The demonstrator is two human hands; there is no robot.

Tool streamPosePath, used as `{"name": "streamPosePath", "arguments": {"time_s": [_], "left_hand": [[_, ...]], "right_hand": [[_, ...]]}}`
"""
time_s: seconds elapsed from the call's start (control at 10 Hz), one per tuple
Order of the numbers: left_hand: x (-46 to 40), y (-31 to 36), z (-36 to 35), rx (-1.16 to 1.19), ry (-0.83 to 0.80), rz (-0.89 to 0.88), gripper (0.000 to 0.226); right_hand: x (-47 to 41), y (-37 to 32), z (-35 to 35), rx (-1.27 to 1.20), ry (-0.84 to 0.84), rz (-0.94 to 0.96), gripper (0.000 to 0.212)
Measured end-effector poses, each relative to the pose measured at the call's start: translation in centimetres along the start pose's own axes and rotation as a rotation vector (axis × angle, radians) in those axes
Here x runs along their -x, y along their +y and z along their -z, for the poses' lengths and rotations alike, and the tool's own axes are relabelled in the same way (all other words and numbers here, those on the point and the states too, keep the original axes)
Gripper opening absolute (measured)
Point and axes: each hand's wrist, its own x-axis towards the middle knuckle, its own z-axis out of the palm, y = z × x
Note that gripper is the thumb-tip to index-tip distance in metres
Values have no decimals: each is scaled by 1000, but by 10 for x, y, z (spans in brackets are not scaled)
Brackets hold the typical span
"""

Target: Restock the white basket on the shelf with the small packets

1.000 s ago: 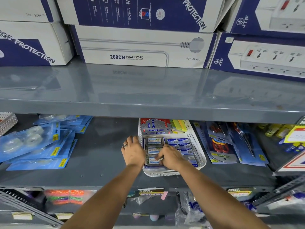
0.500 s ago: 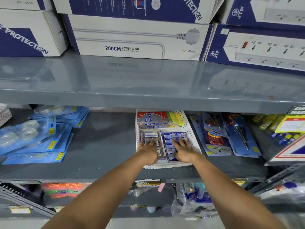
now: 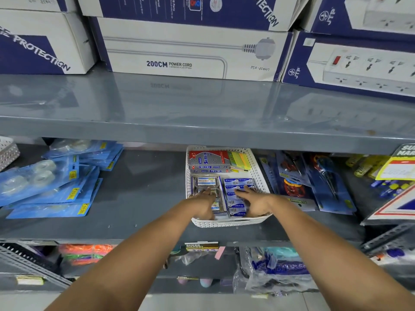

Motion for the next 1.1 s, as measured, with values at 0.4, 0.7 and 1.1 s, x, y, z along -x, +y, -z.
{"name": "streamPosePath", "arguments": {"time_s": [0.4,0.7,1.1], "left_hand": [[-3,5,-13,144,294,117,61],[-3,8,-17,100,339,117,61],[33,8,-10,161,480,63,71]], "right_hand": [[-27,14,-30,-160,426,200,70],[-30,15,-33,-109,441,226,71],[5,9,-23,-25,768,239,35]]}}
